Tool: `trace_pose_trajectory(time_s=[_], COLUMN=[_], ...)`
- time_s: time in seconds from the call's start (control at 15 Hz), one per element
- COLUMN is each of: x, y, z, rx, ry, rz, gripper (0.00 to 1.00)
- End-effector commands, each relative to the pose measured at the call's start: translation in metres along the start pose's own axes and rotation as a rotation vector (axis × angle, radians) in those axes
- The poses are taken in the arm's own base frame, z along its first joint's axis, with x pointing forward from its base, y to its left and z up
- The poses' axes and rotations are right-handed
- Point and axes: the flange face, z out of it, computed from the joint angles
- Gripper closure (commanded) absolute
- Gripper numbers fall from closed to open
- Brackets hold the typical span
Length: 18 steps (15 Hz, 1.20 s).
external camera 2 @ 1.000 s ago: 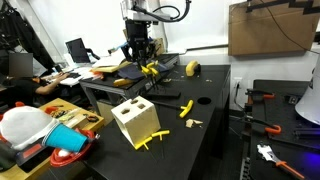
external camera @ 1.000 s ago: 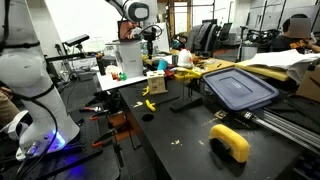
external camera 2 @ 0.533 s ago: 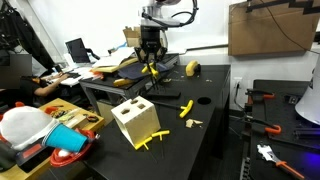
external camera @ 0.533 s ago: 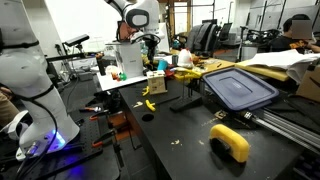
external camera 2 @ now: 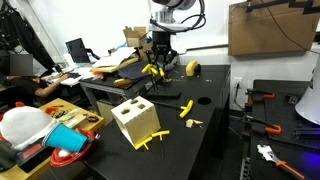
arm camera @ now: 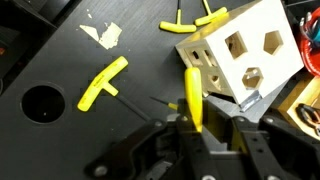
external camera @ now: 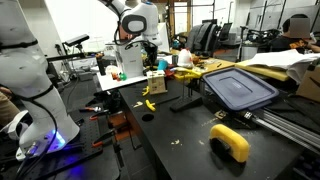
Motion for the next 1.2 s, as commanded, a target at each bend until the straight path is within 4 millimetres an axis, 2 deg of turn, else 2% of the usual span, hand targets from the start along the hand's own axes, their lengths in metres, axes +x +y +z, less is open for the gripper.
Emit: trace_pose_trajectory(time_s=[0.0,0.07,0.67,0.73,0.93,1.13], x=[0.000,0.005,0.006,0.006,0.022,0.041], y=[0.014,0.007,0.009,0.009,0.004,0.009], z=[-0.007,0.001,0.001,0.001,0.000,-0.006], rx=[-0.017,-0.015,-0.023,-0.023,0.010,0.053], ry=[0.035,0.009,0.015,0.015,0.019,0.044], rz=[0.040,0.016,0.024,0.024,0.114,0.264], gripper=[0.95,0.80,0.80,0.95,0.95,0.95])
